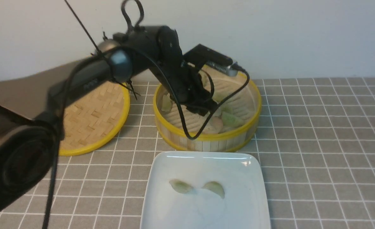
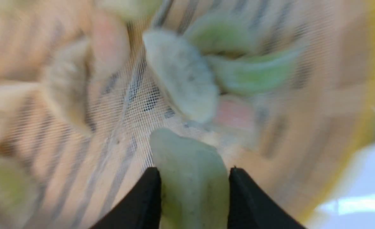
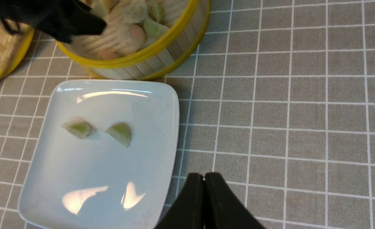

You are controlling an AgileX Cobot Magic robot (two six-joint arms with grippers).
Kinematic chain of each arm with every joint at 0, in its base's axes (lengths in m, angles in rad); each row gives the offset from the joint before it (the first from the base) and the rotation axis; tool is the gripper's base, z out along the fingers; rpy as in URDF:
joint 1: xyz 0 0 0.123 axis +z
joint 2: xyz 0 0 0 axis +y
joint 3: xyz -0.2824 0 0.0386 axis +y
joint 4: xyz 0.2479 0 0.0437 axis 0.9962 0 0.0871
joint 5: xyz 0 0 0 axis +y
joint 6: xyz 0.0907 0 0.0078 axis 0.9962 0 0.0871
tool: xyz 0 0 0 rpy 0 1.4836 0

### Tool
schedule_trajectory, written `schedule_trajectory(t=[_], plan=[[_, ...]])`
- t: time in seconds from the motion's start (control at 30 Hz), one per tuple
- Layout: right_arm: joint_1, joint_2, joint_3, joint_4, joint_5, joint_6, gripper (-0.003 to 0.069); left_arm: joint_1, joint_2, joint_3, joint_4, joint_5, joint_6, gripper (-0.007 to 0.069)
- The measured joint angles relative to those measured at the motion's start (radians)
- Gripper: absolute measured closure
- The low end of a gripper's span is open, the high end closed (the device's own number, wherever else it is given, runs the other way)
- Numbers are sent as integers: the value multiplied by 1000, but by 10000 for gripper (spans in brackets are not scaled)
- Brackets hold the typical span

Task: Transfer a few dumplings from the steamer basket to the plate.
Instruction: Use the left arm to put the dumpling into the plate

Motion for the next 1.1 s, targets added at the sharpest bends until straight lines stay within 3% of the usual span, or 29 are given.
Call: schedule_trajectory(t=[0.17,0.27,0.43,0.7,0.97,1.1], plan=[[0,0,0,0,0,-1,669,-1,-216,-3,-1,273,-11,387],[0,0,0,0,0,-2,669,-7,-303,24,-2,321,-45,387],[0,0,0,3,4,-23,669,-36,-413,231,-2,328,-113,387],[0,0,0,4,24,-40,669,-131,-433,536,-15,327,-115,387],[0,0,0,4,24,-69,669,-170,-302,585,21,216,-87,387],[0,0,0,4,17,-97,669,-170,-264,585,27,196,-87,283]])
